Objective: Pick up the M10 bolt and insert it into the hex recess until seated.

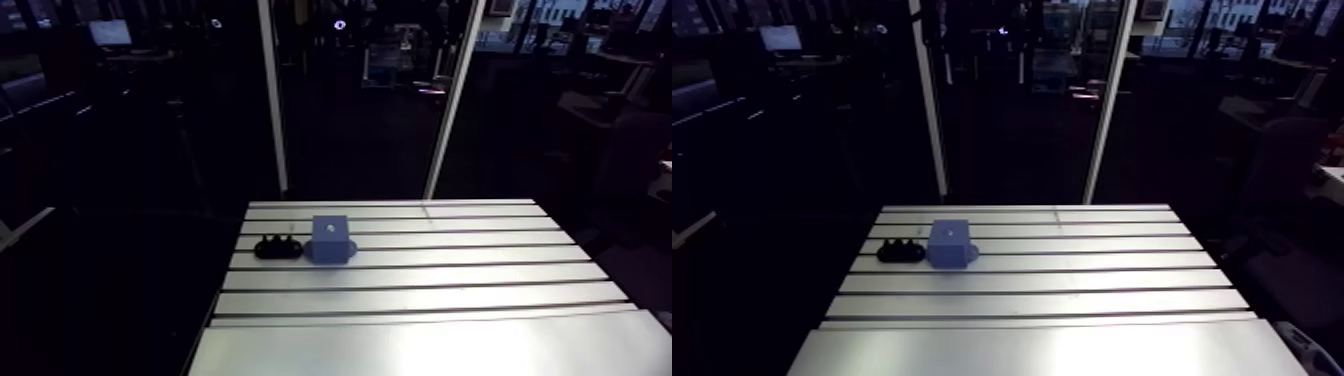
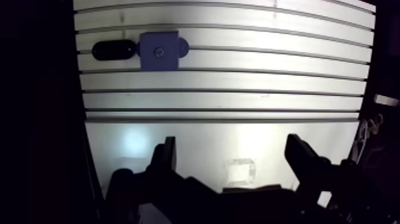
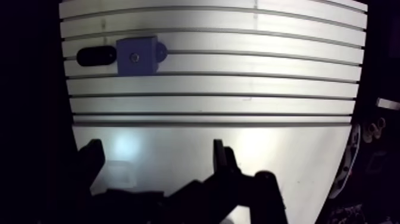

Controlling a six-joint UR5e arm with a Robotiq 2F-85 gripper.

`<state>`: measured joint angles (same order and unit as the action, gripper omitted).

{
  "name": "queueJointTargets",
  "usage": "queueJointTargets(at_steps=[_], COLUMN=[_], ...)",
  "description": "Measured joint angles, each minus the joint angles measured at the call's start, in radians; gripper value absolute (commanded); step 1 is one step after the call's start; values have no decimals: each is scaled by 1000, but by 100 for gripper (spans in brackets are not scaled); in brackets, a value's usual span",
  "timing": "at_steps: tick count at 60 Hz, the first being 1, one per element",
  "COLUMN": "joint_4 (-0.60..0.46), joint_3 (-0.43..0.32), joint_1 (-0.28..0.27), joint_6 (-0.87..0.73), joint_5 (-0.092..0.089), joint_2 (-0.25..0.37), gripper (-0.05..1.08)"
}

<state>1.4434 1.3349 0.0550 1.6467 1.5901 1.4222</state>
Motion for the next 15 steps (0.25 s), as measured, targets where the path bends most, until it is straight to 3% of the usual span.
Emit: queueJointTargets(at_steps=[15], joint_4=[2], joint_3=[12], joint_1=[2], joint_6=[0], joint_5=[-1], joint_2=[-1], gripper=[1])
